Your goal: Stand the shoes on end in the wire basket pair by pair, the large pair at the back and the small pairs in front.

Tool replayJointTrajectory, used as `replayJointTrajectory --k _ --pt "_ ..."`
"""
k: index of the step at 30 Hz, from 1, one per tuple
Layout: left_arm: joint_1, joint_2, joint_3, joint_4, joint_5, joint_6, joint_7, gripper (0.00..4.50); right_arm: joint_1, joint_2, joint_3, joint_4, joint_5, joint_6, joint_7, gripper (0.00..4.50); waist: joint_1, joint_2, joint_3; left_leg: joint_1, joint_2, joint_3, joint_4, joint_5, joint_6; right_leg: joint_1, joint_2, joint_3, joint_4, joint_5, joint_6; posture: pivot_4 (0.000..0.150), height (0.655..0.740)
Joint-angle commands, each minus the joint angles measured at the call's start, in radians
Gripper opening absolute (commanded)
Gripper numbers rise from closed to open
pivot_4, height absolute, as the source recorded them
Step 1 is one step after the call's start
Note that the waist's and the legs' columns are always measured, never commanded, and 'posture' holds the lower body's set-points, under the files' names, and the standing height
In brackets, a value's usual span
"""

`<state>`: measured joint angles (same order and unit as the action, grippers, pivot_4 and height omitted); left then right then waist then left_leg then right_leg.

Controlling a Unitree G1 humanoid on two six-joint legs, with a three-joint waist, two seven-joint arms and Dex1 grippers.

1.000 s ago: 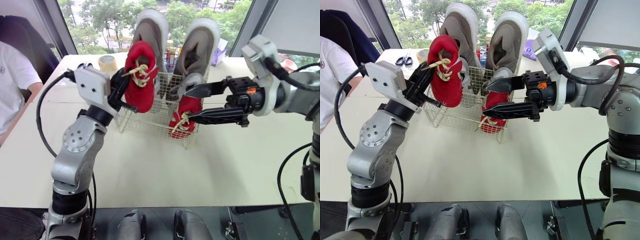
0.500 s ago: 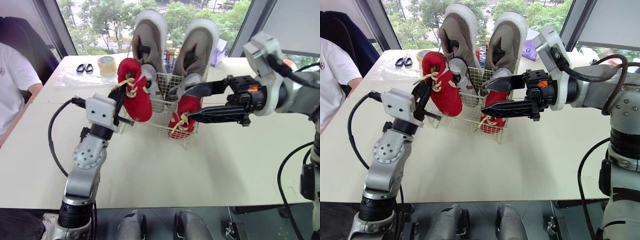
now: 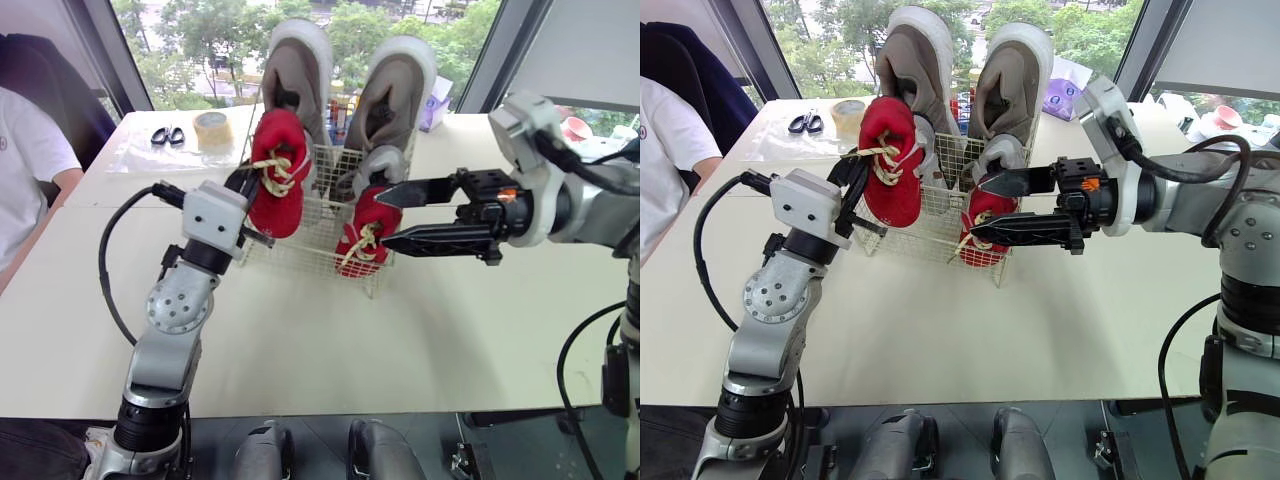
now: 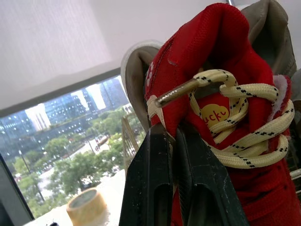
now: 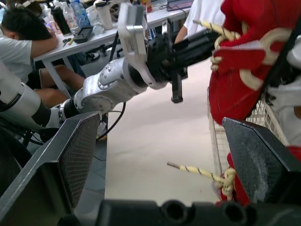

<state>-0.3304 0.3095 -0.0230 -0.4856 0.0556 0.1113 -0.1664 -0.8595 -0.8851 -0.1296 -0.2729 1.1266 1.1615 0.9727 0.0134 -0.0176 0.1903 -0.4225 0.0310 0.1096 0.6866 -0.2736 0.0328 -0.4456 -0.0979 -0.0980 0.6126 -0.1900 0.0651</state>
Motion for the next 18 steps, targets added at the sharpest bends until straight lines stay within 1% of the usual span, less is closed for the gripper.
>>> replayJointTrajectory --k 1,4,8,10,15,16,18 --pt "0.000 -0.002 0.018 0.003 0.009 -0.044 0.002 0.08 0.013 -0.015 -0.035 -0.029 0.000 -0.031 0.015 4.50 0.000 0.000 0.000 0.000 0.000 0.000 0.000 0.000 0.000 0.000 0.000 0.000 0.000 0.000 0.000 0.150 0.7400" --pt "0.040 -0.005 0.021 0.046 -0.006 -0.056 -0.012 0.08 0.030 -0.021 -0.043 -0.037 0.001 -0.038 0.017 4.50 0.000 0.000 0.000 0.000 0.000 0.000 0.000 0.000 0.000 0.000 0.000 0.000 0.000 0.000 0.000 0.150 0.7400" --pt "0.111 0.008 0.007 0.081 0.008 -0.102 -0.034 0.08 0.046 -0.024 -0.051 -0.050 0.009 -0.040 0.013 4.50 0.000 0.000 0.000 0.000 0.000 0.000 0.000 0.000 0.000 0.000 0.000 0.000 0.000 0.000 0.000 0.150 0.7400" --pt "0.142 -0.001 0.005 0.080 -0.018 -0.071 -0.047 0.08 0.055 -0.020 -0.054 -0.058 0.012 -0.040 0.006 4.50 0.000 0.000 0.000 0.000 0.000 0.000 0.000 0.000 0.000 0.000 0.000 0.000 0.000 0.000 0.000 0.150 0.7400" --pt "0.151 -0.012 0.030 -0.005 -0.085 0.102 -0.065 0.08 0.073 -0.026 -0.067 -0.066 0.015 -0.040 0.005 4.50 0.001 0.000 0.000 0.000 0.000 0.000 0.000 0.000 0.000 0.000 0.000 0.000 0.000 0.000 0.000 0.150 0.7400" --pt "0.152 -0.013 0.040 -0.032 -0.121 0.142 -0.074 0.08 0.075 -0.027 -0.069 -0.067 0.016 -0.040 0.005 4.50 0.001 0.000 0.000 0.000 0.000 -0.001 0.000 0.000 0.000 0.000 0.000 0.000 0.000 0.000 0.000 0.150 0.7400" --pt "0.159 -0.010 0.073 -0.101 -0.214 0.233 -0.098 0.72 0.085 -0.024 -0.072 -0.070 0.015 -0.041 0.005 4.50 0.000 0.000 0.000 0.000 0.000 -0.001 0.000 0.000 0.000 0.000 0.000 0.000 -0.001 0.000 0.000 0.150 0.7400"
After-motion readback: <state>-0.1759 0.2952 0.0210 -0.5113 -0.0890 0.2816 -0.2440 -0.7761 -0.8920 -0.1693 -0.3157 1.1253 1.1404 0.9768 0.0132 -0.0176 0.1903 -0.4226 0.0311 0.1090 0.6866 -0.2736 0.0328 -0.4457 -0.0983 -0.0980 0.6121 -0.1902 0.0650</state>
